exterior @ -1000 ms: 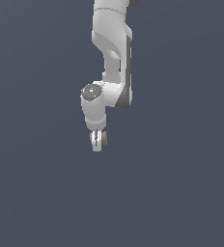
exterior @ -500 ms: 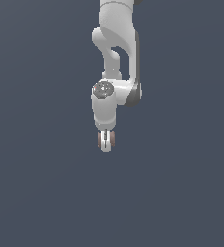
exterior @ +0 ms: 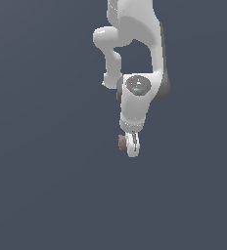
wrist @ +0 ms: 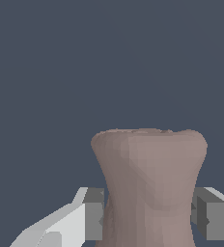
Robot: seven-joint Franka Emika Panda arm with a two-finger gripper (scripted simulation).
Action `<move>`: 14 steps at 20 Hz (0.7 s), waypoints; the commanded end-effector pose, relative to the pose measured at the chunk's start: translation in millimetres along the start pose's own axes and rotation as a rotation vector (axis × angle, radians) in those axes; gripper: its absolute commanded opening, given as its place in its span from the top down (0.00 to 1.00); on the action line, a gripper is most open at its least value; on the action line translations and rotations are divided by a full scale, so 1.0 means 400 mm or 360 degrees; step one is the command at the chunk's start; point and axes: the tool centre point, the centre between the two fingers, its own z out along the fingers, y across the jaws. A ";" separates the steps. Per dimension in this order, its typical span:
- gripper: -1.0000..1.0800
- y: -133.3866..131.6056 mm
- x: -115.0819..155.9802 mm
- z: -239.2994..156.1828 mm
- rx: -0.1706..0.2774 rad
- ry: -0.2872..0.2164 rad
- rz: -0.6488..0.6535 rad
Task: Pick up the object and move it to a goal position.
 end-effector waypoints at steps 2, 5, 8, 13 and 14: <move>1.00 -0.036 -0.093 -0.042 0.0000 0.0001 0.0001; 1.00 -0.067 -0.170 -0.077 0.0000 0.0001 0.0001; 1.00 -0.095 -0.238 -0.107 0.0000 0.0000 0.0001; 1.00 -0.135 -0.330 -0.148 -0.0001 -0.0001 0.0001; 1.00 -0.141 -0.344 -0.154 -0.0001 -0.0001 0.0001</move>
